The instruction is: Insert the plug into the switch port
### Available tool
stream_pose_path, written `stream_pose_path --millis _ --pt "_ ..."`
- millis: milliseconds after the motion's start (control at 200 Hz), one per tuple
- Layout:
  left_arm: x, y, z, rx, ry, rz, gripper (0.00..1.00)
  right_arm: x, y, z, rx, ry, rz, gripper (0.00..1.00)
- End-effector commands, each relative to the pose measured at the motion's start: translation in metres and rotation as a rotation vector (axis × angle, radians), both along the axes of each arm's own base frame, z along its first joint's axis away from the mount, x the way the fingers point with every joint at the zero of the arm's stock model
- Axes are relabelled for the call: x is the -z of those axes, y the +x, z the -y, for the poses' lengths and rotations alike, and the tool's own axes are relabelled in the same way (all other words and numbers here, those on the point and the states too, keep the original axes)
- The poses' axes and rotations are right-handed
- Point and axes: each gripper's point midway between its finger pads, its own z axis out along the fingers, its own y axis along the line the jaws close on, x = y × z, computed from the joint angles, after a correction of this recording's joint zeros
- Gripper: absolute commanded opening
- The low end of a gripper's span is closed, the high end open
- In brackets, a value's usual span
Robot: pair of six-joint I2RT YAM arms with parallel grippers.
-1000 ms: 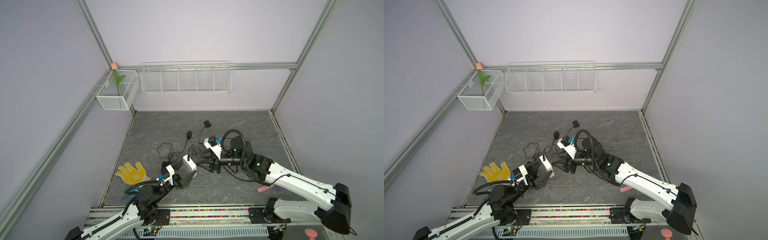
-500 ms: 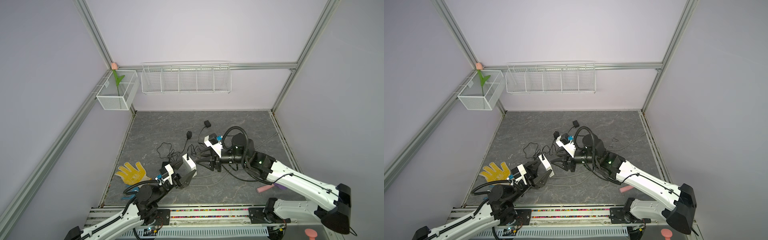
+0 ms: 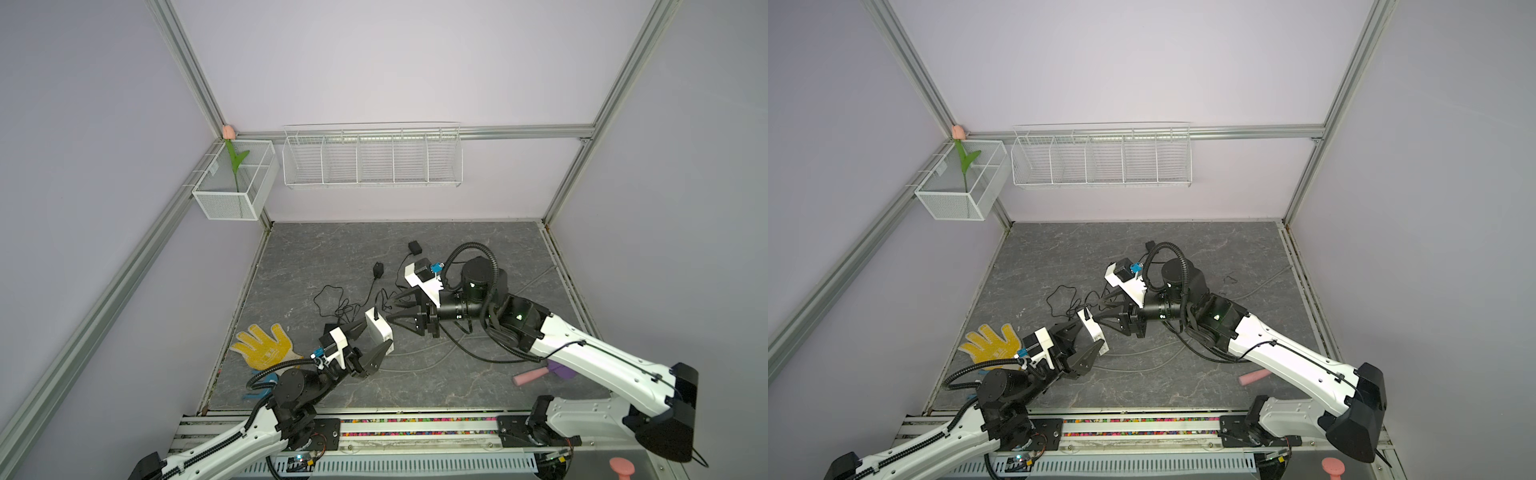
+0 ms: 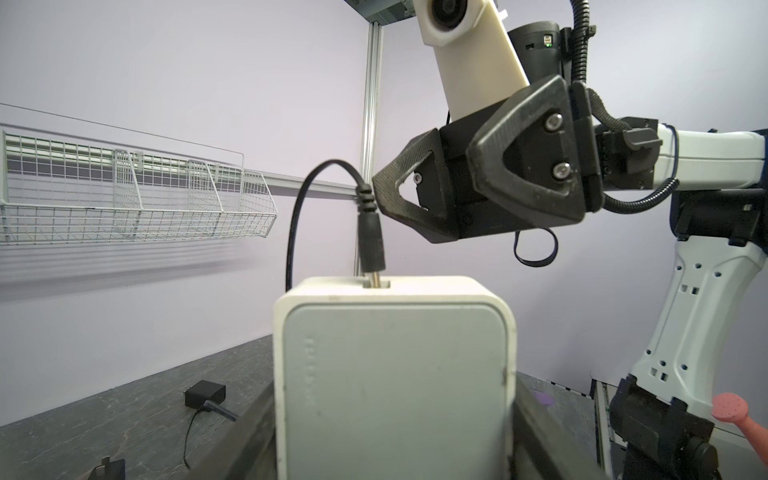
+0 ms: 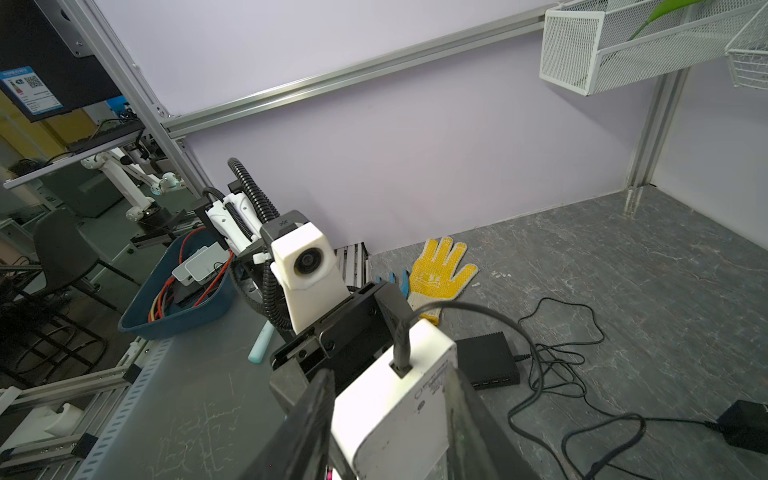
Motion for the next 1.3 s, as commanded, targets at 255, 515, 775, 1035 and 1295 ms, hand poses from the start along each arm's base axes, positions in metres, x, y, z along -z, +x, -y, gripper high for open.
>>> stream_pose_path --millis 255,515,775,1035,1295 --pt "-0.015 -0.004 -0.002 0.022 -0.042 0.015 0.00 0.005 0.002 -0.013 -0.054 -0.019 -0.013 0.42" --pt "-0.013 -0.005 0.003 0.038 -0.021 0.011 0.00 0.007 0.004 -0.018 -0.065 -0.023 -0.022 0.42" --pt "-0.013 -0.005 0.006 0.047 -0.007 0.011 0.00 0.010 0.005 -0.024 -0.076 -0.036 -0.034 0.38" --pt "-0.015 -0.005 0.006 0.044 -0.007 0.012 0.00 0.014 0.005 -0.024 -0.066 -0.052 -0.034 0.28" --pt "-0.016 -0.004 0.005 0.035 -0.004 0.013 0.00 0.018 0.004 -0.024 -0.059 -0.067 -0.030 0.07"
